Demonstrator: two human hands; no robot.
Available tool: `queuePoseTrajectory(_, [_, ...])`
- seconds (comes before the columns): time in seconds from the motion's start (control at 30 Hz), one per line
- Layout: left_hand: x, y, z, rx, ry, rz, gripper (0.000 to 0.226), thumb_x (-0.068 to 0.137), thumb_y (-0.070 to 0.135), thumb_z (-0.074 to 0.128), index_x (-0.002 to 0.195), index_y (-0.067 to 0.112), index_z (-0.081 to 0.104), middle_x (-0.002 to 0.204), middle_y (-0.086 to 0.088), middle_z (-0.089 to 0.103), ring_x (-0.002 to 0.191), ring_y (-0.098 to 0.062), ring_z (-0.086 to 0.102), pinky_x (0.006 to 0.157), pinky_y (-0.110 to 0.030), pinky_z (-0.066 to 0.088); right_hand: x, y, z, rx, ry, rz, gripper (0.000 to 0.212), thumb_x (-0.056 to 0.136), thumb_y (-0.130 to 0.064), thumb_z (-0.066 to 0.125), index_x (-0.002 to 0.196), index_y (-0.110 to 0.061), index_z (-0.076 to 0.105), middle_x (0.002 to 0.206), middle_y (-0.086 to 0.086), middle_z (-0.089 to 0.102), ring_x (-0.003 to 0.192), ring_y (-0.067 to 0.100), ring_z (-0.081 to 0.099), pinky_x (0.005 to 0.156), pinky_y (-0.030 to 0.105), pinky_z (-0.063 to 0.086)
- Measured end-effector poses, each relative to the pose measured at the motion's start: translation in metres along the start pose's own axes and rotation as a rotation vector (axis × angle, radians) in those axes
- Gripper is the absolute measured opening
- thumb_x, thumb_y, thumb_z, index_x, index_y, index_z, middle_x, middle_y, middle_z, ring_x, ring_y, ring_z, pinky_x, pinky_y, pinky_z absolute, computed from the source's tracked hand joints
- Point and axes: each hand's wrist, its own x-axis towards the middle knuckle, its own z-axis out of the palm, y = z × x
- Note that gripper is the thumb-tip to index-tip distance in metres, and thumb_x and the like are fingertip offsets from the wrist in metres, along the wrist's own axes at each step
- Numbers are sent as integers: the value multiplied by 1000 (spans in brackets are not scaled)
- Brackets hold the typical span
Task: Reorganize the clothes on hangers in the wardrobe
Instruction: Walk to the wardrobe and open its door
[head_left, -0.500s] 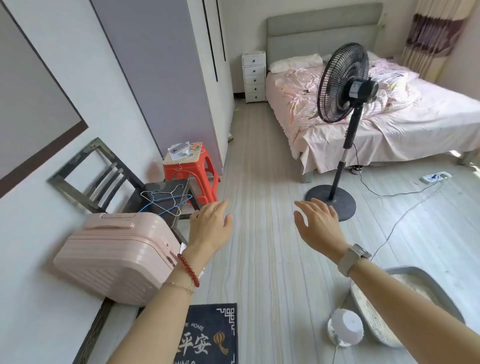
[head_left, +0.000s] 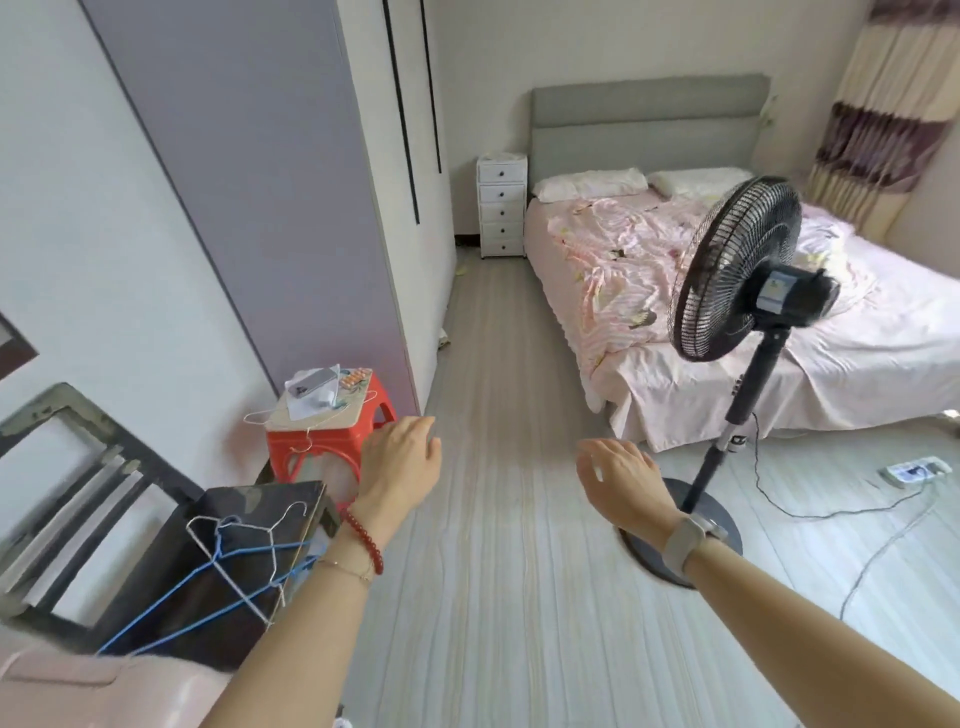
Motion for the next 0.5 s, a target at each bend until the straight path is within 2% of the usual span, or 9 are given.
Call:
queuePoseTrajectory(0.07, [55, 8, 11, -25, -18, -18, 39, 94, 27, 41, 131, 15, 49, 131, -1, 54, 118, -22, 51, 96, -34, 39, 52, 8, -8, 15, 10, 15, 30, 94, -23, 35, 114, -13, 55, 122, 3, 57, 120, 26, 44, 96, 36, 32])
queuePoseTrajectory(0.2, [144, 28, 55, -35, -167, 52, 41, 96, 30, 37, 134, 18, 45, 135, 0, 49, 123, -20, 45, 99, -32, 35, 136, 37, -5, 7, 0, 87, 28, 93, -21, 33, 108, -14, 55, 113, 2, 59, 112, 26, 47, 86, 34, 34])
queuePoseTrajectory(0.3, [207, 35, 94, -28, -257, 74, 41, 96, 31, 36, 135, 20, 42, 136, 0, 48, 123, -21, 45, 99, -32, 35, 192, 63, 14, 36, -31, 155, 28, 93, -22, 36, 109, -12, 56, 115, 3, 59, 110, 24, 48, 89, 33, 35])
queuePoseTrajectory(0.4, [266, 35, 139, -61, -307, 78, 40, 95, 31, 37, 134, 19, 44, 134, -1, 50, 121, -21, 47, 97, -34, 38, 259, 88, 34, 40, -87, 205, 32, 94, -26, 34, 117, -13, 53, 123, 3, 55, 117, 26, 44, 93, 36, 34])
queuePoseTrajectory(0.43, [286, 34, 153, -73, -331, 68, 40, 95, 30, 38, 133, 18, 44, 133, -1, 51, 121, -22, 47, 96, -34, 38, 282, 95, 40, 51, -113, 218, 32, 94, -26, 34, 117, -12, 53, 122, 4, 55, 117, 27, 43, 92, 36, 34])
queuePoseTrajectory(0.5, [328, 31, 176, -88, -366, 35, 40, 95, 29, 39, 133, 17, 45, 133, -2, 51, 122, -22, 46, 95, -35, 39, 329, 113, 50, 82, -157, 248, 29, 93, -23, 34, 107, -8, 55, 106, 8, 57, 110, 31, 47, 83, 36, 36])
